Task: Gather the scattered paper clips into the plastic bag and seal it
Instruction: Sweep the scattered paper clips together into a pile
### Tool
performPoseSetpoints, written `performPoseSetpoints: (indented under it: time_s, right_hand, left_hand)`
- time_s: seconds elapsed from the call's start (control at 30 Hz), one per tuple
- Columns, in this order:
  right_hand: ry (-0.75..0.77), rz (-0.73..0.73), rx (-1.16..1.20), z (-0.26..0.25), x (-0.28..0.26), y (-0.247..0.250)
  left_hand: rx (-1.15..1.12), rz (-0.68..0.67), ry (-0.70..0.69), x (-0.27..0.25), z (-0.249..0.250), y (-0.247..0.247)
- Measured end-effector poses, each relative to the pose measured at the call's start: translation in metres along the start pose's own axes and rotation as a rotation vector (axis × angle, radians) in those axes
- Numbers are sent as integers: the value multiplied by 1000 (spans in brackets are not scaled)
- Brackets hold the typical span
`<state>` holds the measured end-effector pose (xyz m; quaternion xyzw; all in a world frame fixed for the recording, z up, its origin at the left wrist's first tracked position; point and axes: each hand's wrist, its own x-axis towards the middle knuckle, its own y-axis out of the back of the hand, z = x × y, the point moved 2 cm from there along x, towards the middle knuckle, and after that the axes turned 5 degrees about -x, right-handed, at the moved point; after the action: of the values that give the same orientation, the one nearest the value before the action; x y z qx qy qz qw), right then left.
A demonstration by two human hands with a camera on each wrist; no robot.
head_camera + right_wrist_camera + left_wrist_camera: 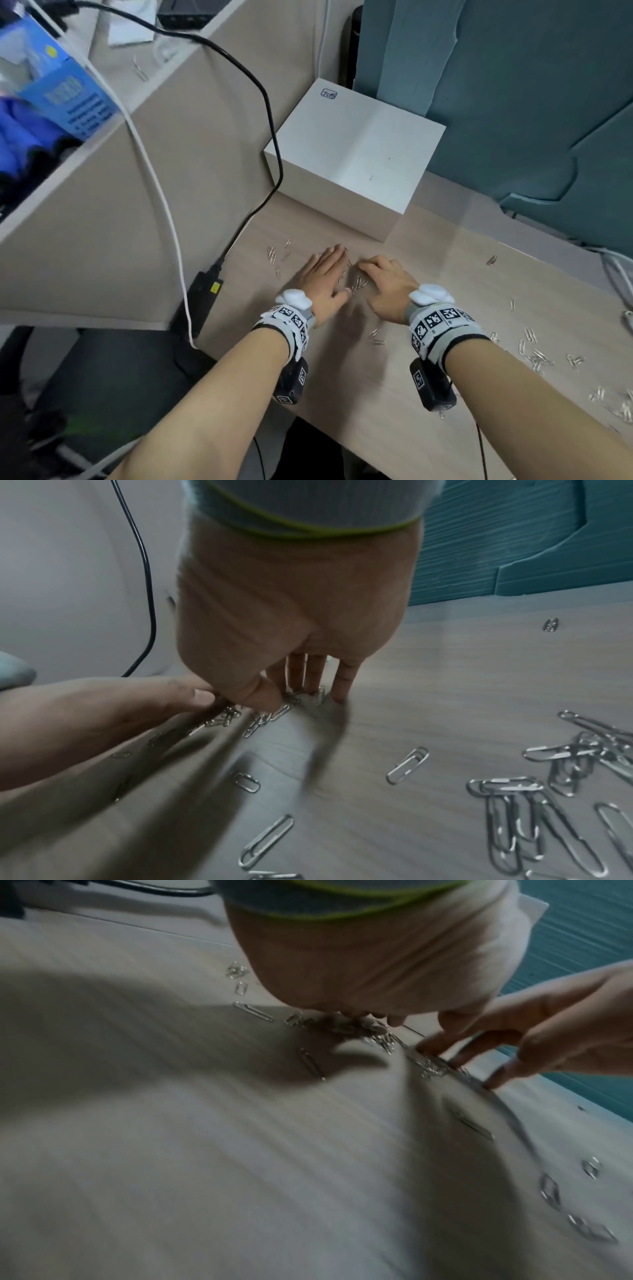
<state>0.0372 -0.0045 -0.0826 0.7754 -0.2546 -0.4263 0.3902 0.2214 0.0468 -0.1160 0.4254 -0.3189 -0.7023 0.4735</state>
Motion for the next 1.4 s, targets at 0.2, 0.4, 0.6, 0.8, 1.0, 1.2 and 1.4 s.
performPoseSetpoints:
  time_s: [0.2, 0.4, 0.6, 0.8, 1.0, 1.2, 1.4]
  right_hand:
    - [-60, 8, -20, 17, -13, 1]
    - [-73, -52, 55, 29, -28, 0]
    - [-152, -22, 160, 62, -50, 7]
    - [-292, -8, 122, 95, -81, 13]
    - [-283, -24, 133, 106, -104, -1]
    - [-243, -12, 196, 103, -121, -4]
    - [-262, 81, 93, 113, -140, -11]
  left_hand:
    - [-70, 150, 407, -8, -59, 30]
    - [-212, 89, 186, -16, -9, -8]
    - [-276, 9, -34, -13, 79, -37]
    - [-71, 169, 192, 19, 46, -9]
    - [-224, 25, 6, 9, 88, -45]
    - [-148, -44, -149, -16, 126, -59]
    - [-25, 259, 385, -41, 10, -12]
